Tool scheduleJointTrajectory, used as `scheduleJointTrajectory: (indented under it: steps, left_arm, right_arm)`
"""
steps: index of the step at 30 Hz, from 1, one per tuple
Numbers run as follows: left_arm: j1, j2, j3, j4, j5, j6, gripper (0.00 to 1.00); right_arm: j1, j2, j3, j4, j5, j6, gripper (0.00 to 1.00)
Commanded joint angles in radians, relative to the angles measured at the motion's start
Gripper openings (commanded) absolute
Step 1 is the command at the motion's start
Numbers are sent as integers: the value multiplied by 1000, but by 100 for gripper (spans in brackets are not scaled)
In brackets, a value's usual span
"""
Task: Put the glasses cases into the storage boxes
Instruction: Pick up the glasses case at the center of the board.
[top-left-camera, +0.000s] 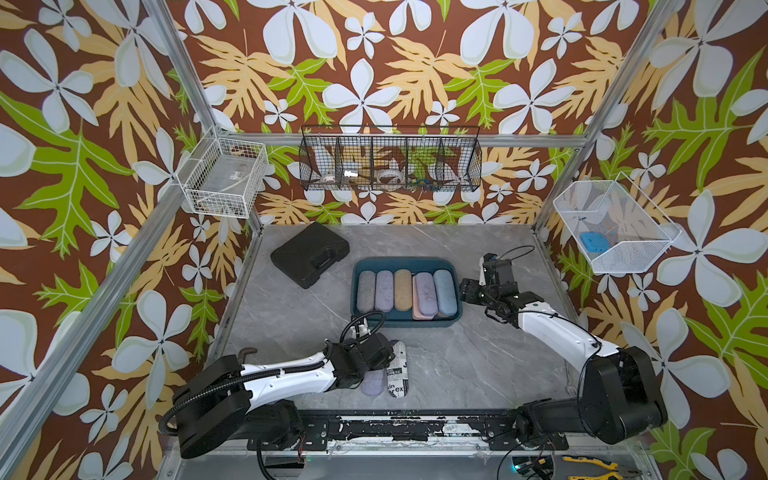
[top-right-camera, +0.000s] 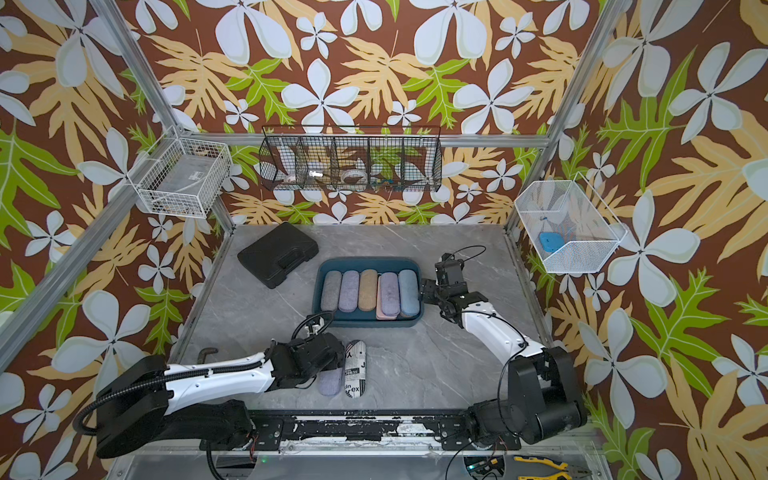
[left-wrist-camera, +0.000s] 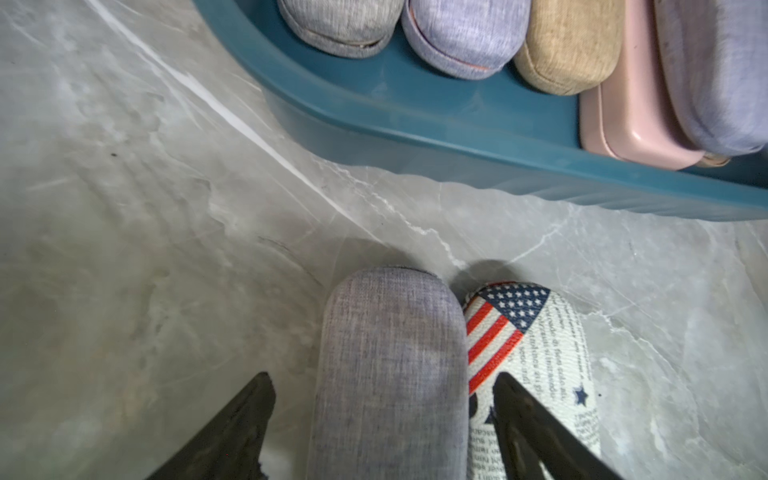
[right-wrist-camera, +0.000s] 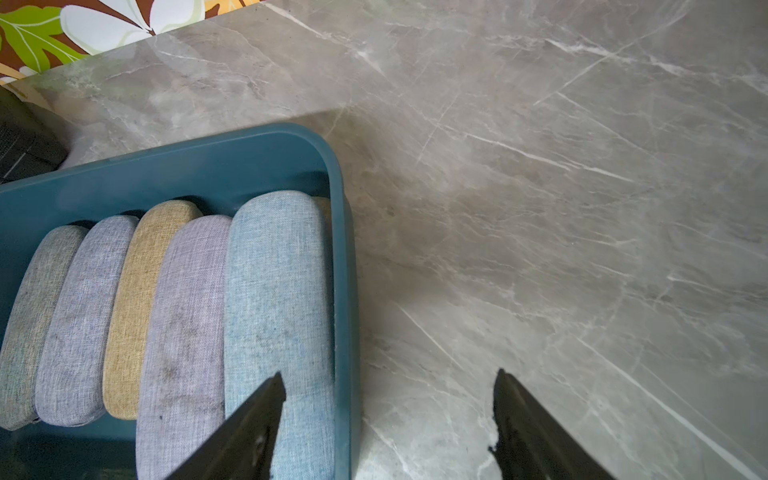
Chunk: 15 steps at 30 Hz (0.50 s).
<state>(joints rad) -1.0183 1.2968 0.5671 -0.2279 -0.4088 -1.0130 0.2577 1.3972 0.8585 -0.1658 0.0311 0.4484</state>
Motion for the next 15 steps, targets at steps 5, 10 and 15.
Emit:
scheduleJointTrajectory:
  steps: [5,10,15]
  left_arm:
    - [-10,51,10,7,18,13,82]
    - [-18,76,13,4,28,7,81]
    - [-25,101,24,-5,22,4,78]
  right_arm:
    - [2,8,-3,22,0,12,79]
    - [2,12,2,16,4,2,79]
    - [2,11,4,14,6,-1,79]
